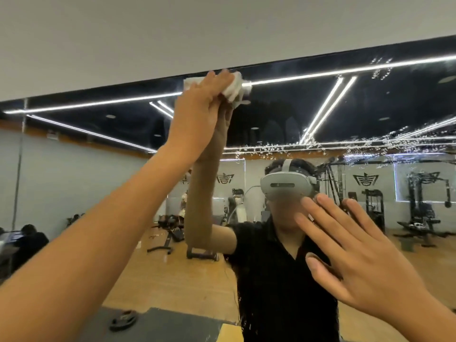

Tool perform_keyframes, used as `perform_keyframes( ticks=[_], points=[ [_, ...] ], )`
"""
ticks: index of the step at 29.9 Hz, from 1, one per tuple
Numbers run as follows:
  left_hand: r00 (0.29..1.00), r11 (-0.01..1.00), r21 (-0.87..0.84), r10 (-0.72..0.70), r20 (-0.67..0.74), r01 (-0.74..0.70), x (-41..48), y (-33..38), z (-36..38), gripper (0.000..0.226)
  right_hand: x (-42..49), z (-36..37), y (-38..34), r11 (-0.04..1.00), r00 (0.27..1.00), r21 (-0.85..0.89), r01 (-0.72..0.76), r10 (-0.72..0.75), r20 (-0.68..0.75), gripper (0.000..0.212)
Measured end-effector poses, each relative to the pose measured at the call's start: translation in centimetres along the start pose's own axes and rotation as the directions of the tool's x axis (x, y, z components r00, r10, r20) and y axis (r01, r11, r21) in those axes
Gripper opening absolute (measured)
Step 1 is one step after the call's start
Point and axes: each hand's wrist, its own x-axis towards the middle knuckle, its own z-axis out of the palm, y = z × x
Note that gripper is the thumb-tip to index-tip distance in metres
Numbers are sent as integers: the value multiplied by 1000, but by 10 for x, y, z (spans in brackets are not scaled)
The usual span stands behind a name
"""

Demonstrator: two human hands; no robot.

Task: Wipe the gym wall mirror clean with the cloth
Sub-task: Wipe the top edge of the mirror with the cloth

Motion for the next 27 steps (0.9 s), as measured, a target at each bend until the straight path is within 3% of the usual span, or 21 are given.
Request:
perform_keyframes(
  ticks=[4, 10, 12, 14, 19, 23, 27],
  points=[
    [973, 981, -44, -193, -127, 188, -4, -46, -24, 36, -1, -1, 0, 1000, 1000, 2, -4, 4, -3, 66],
    [899, 925, 49, -353, -259, 377, -23, -122, -63, 37, -1, 0, 0, 1000, 1000, -12, -3, 3, 12, 68],
    [909, 935, 122, -283, -305, 332, -35, -120, -65, 34, -1, 0, 1, 1000, 1000, -14, -1, 1, 14, 68],
    [950, 965, 174, -142, -277, 195, -47, -99, -58, 33, -1, 0, 0, 1000, 1000, -16, -4, 4, 10, 67],
    [988, 993, 15, 118, -95, -117, -45, -13, -19, 42, -1, 0, 0, 1000, 1000, 4, -11, 11, -1, 68],
    [986, 987, -18, 161, 53, -160, -51, 19, 15, 43, -1, 1, -1, 1000, 1000, 7, -12, 12, -3, 67],
    [995, 995, -35, 98, 11, -98, -48, 7, 18, 43, -1, 2, -1, 1000, 1000, 16, -17, 17, -3, 67]
  ],
)
